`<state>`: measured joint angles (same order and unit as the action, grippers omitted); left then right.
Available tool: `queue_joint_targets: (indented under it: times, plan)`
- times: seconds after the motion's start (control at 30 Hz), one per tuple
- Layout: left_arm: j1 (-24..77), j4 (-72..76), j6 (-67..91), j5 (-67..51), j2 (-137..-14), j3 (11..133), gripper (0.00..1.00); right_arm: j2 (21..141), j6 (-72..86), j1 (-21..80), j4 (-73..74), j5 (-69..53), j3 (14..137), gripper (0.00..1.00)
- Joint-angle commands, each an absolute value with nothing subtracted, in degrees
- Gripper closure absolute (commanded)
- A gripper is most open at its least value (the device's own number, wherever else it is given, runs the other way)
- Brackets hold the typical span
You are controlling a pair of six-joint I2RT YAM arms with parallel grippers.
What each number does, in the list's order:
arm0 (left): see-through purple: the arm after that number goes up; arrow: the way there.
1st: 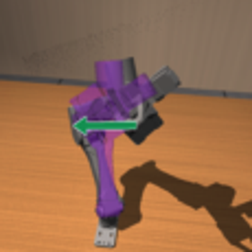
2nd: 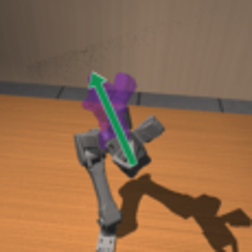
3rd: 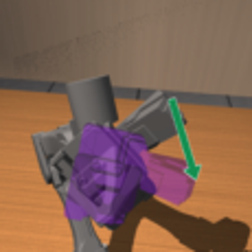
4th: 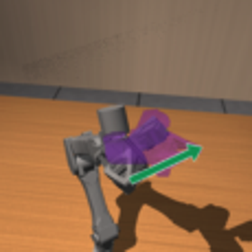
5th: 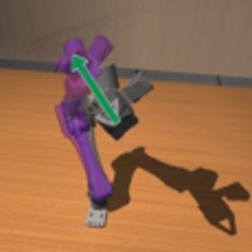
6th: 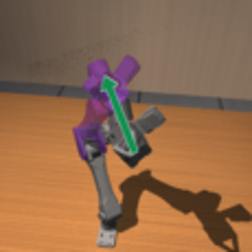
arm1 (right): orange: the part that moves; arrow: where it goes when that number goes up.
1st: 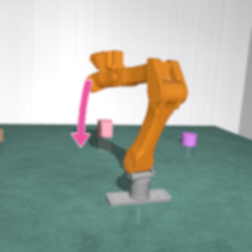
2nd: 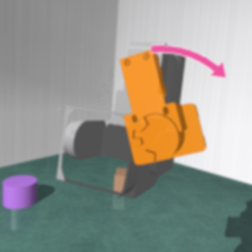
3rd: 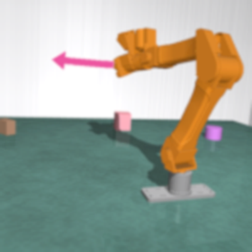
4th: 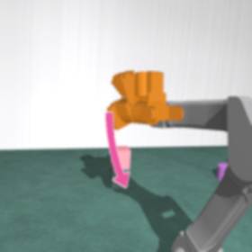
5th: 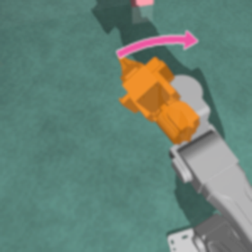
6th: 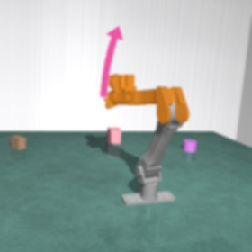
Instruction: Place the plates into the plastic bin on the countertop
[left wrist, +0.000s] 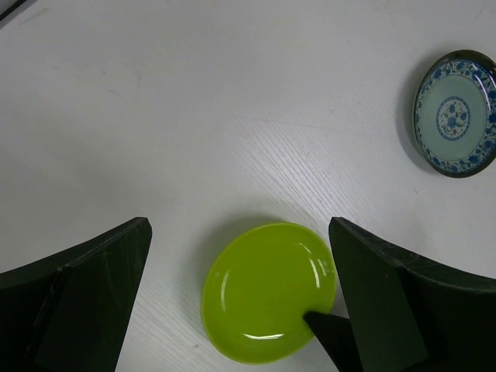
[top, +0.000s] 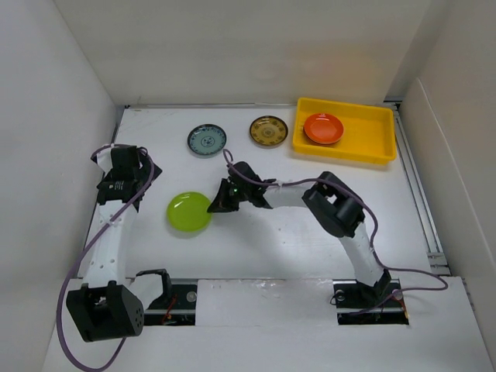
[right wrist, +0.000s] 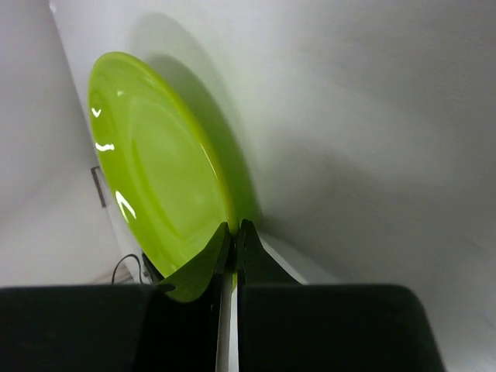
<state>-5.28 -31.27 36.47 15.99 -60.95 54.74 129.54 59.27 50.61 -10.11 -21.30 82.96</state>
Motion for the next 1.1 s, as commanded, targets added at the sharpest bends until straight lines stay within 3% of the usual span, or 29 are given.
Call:
queue_joint_targets:
  times: [0.0,0.2,0.4,0.8,0.87,0.93,1.0,1.07]
  plan:
    - [-5.4,-30.0,35.3,14.6,-59.5,53.9,0.0,118.8,58.8,44.1,-9.6,-17.9,80.3,1.0]
    - [-5.4,-28.9,33.1,10.8,-60.6,53.4,0.0,107.9,53.4,20.5,1.7,-12.6,80.2,1.0]
    - [-5.4,-27.8,32.5,9.6,-60.6,53.3,0.0,109.9,51.3,1.4,9.2,-13.0,87.3,1.0]
    - [-5.4,-27.2,32.5,8.5,-61.2,53.3,0.0,115.3,49.1,-6.9,11.4,-14.9,93.0,1.0]
    - [-5.4,-27.2,32.5,8.5,-61.2,53.3,0.0,115.8,49.1,-6.9,12.0,-14.9,93.6,0.94]
    - [-5.4,-27.2,32.0,8.5,-61.2,53.3,0.0,117.2,48.4,-6.9,12.5,-15.5,94.2,0.79]
    - [-5.4,-27.2,32.0,7.9,-61.2,53.3,0.0,117.2,48.4,-6.9,13.3,-15.6,94.9,0.52]
    - [-5.4,-26.7,32.0,6.8,-61.2,52.8,0.0,115.1,47.9,-6.4,13.3,-14.4,94.2,0.0]
